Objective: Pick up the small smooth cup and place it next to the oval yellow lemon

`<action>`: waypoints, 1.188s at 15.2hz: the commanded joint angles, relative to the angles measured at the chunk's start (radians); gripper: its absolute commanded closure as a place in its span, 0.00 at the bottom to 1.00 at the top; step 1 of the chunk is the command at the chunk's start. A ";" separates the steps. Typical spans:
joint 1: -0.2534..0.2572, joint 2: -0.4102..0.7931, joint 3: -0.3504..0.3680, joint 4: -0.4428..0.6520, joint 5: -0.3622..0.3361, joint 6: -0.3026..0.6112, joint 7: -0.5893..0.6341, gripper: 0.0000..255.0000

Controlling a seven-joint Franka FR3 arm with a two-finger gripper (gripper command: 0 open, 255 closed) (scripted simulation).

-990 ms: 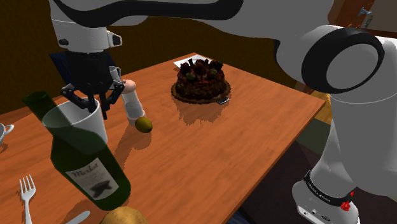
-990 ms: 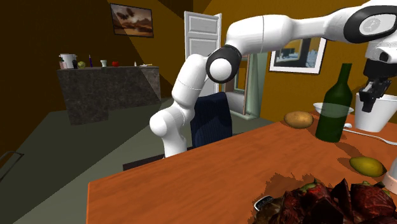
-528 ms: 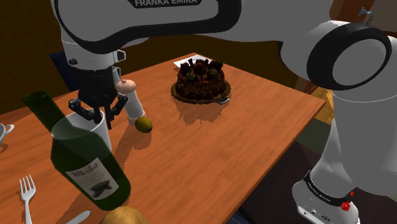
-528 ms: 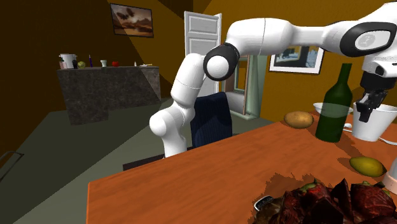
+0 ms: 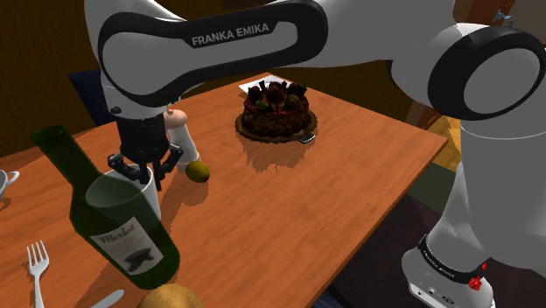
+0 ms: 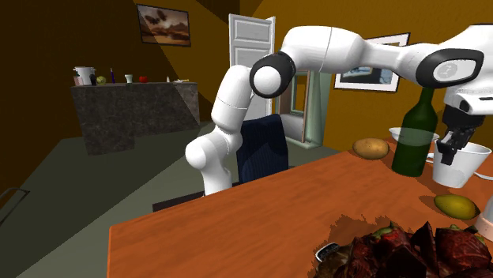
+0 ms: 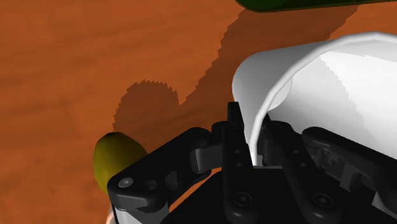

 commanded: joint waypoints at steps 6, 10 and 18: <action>-0.001 0.001 0.000 -0.012 0.000 0.014 -0.002 1.00; -0.001 0.002 0.000 -0.012 0.000 0.014 -0.002 0.00; -0.006 -0.006 -0.001 0.103 0.002 -0.109 -0.001 0.00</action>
